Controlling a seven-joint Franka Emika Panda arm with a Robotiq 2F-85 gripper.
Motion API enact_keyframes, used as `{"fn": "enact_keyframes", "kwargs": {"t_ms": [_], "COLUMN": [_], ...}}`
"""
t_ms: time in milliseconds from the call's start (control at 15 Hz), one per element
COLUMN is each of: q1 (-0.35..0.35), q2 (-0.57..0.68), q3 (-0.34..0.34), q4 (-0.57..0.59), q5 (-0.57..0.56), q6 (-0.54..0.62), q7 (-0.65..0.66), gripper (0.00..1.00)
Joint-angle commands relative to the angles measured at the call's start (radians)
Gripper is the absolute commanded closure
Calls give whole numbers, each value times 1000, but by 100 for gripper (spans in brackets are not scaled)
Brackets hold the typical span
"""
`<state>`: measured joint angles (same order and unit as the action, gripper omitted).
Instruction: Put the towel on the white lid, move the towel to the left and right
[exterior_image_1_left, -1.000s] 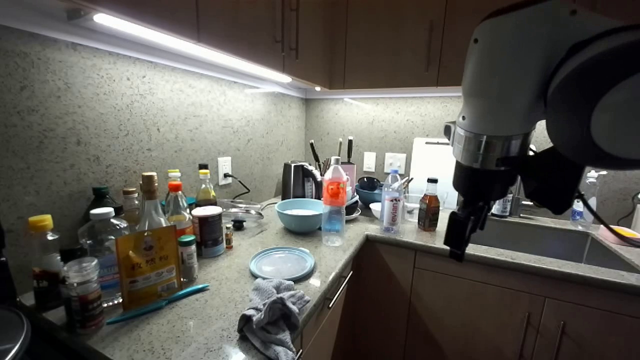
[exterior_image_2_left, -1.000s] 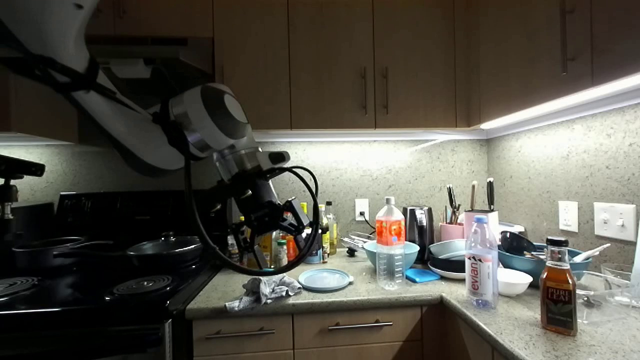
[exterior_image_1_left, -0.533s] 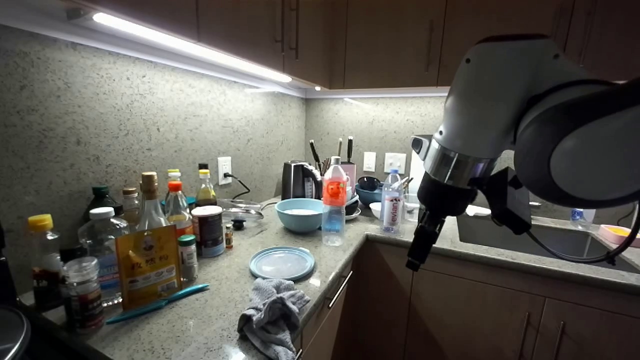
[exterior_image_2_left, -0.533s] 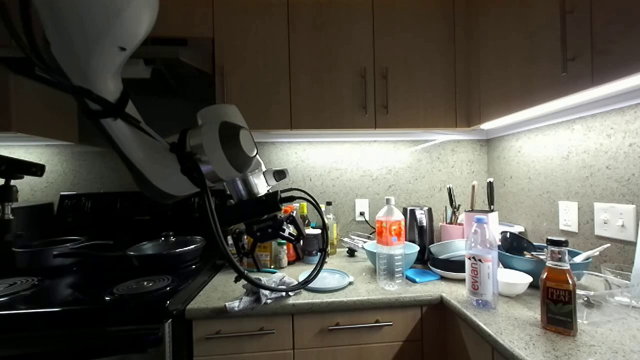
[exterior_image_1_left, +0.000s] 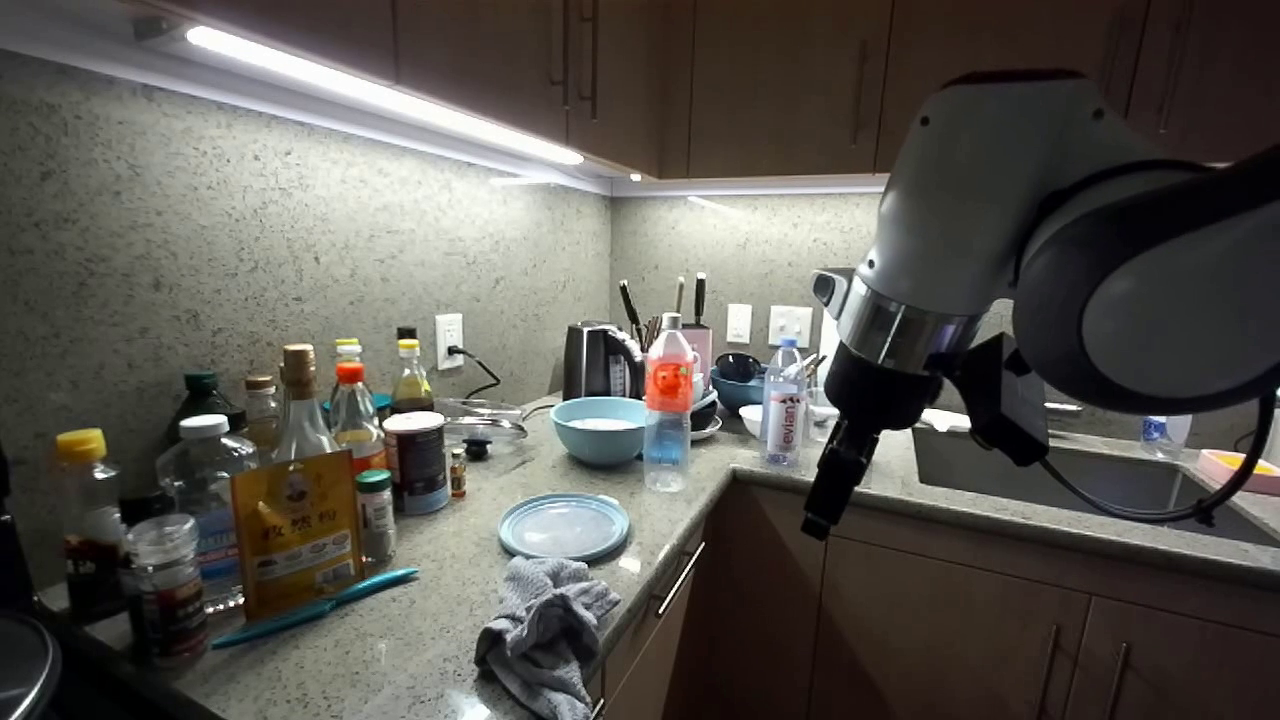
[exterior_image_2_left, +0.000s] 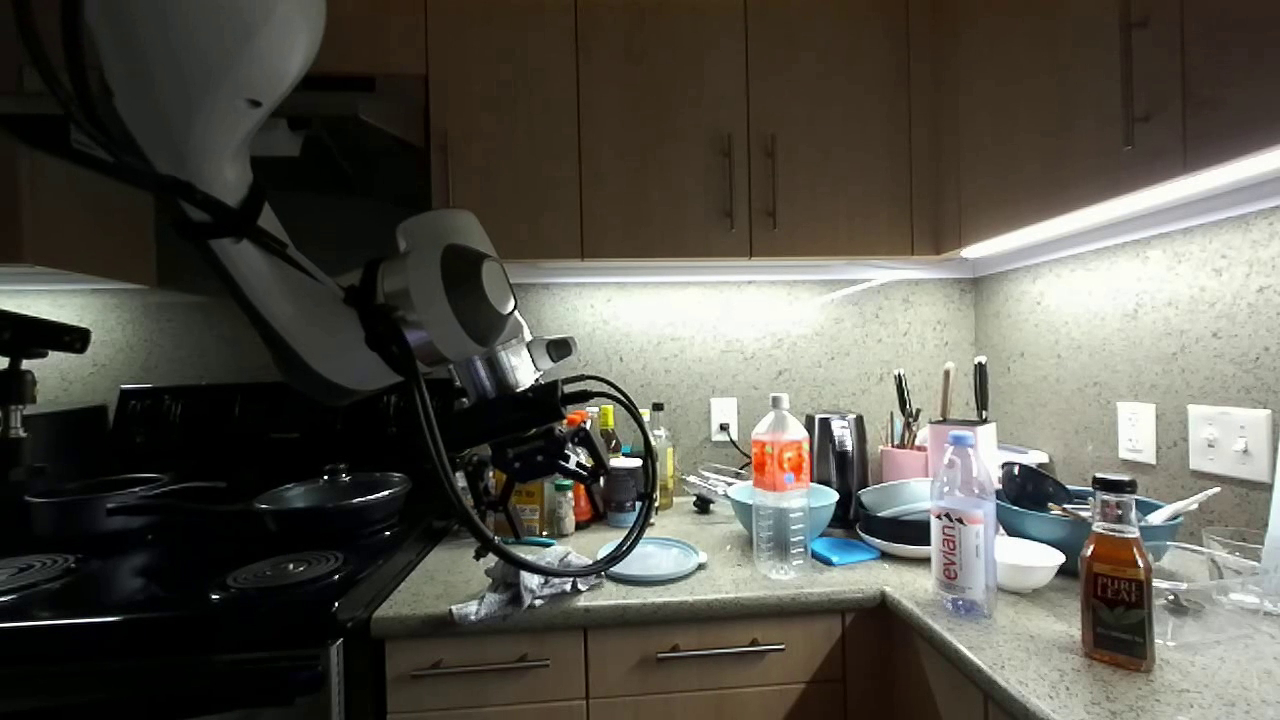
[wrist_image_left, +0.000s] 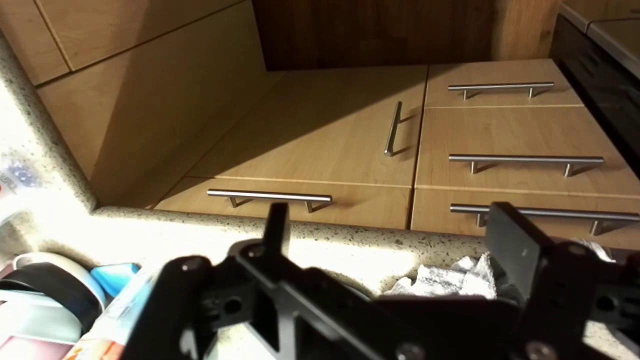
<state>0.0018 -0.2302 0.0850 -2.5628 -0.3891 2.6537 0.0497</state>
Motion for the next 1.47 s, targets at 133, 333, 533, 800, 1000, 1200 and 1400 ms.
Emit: {"fn": "enact_keyframes", "kwargs": {"t_ms": [133, 333, 533, 800, 1000, 1200, 1400], "q1": [82, 120, 103, 83, 63, 99, 113], "q2": [183, 302, 410, 440, 472, 494, 568], "q3": [-18, -2, 64, 99, 114, 86, 106], "q4": [135, 233, 340, 363, 395, 411, 487], "q5": [163, 320, 445, 417, 427, 355, 335], "q6": [121, 159, 129, 124, 117, 148, 136], "q7": [-206, -405, -601, -570, -596, -524, -473], "gripper": [0, 0, 0, 0, 0, 0, 0]}}
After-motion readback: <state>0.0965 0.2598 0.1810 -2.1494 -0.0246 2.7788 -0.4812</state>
